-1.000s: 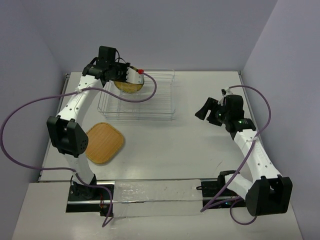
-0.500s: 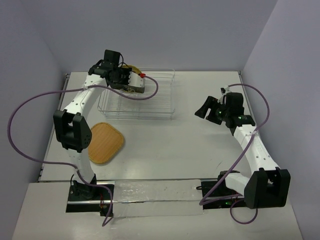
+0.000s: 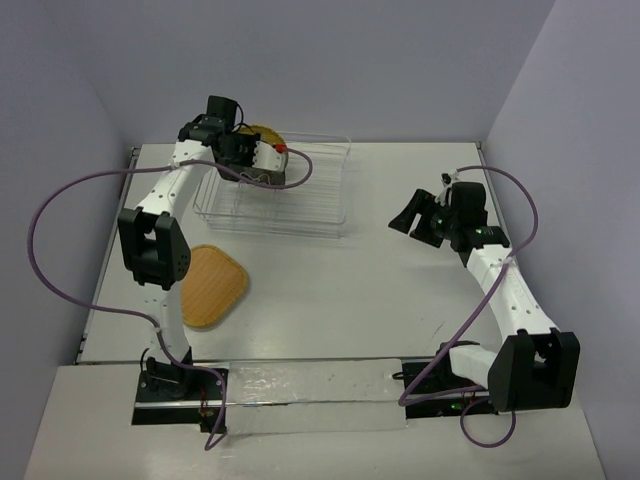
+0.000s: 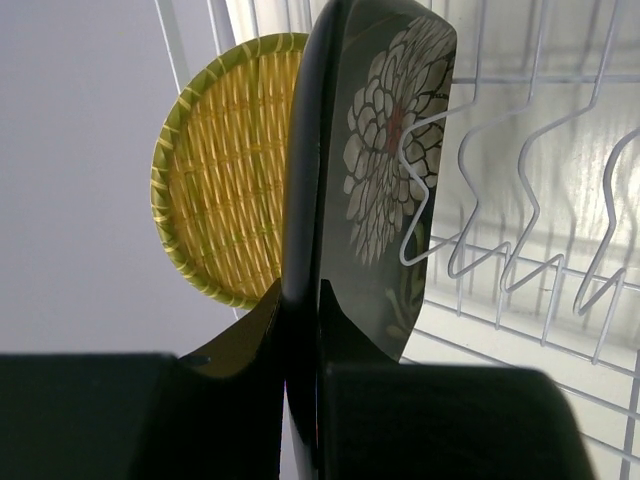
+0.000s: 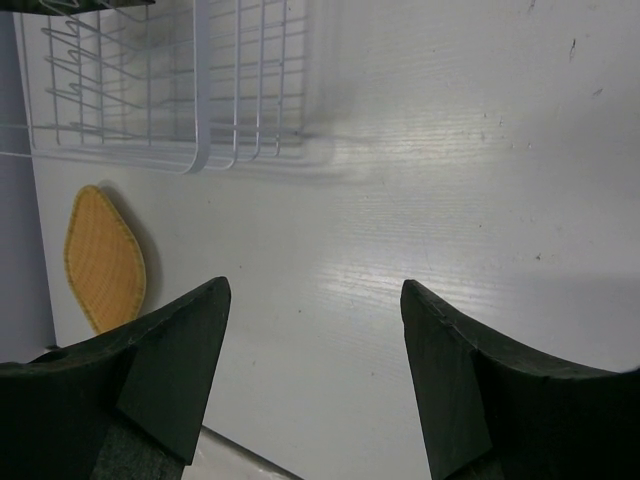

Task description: Load the plates into the dish rack

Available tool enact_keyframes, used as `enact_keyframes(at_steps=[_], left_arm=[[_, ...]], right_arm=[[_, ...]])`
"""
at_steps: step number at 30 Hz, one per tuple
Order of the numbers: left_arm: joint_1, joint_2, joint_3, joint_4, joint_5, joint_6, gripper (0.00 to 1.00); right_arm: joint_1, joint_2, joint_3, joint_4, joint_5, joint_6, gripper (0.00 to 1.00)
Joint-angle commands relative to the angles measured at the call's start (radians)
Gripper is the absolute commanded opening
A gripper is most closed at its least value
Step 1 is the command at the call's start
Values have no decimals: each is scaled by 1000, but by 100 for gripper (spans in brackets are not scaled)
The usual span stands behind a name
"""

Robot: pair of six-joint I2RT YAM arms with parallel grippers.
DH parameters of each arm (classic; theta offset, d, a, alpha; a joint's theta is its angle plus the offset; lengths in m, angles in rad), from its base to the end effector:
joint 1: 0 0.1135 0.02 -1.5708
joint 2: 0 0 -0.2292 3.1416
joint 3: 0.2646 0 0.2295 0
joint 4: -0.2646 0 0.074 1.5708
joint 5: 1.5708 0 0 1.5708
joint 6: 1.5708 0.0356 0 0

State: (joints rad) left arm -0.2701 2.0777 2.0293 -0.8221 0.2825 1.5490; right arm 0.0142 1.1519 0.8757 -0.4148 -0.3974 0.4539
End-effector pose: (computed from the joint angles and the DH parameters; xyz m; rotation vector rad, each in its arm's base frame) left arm 0.4071 -0.1230 0.2804 1.9766 1.3796 0.2499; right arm 0.2384 0.0172 0.2521 0.2866 2.2737 0.6959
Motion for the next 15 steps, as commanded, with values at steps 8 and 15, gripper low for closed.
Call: enact_keyframes(at_steps=[8,15], left_arm=[[57,9,85,113,157,37,54],[65,10,42,253,143,-5,63]], right_arm=[[-7,-5,56,8,7,57,75],[-7,-6,54,10,5,77,74]])
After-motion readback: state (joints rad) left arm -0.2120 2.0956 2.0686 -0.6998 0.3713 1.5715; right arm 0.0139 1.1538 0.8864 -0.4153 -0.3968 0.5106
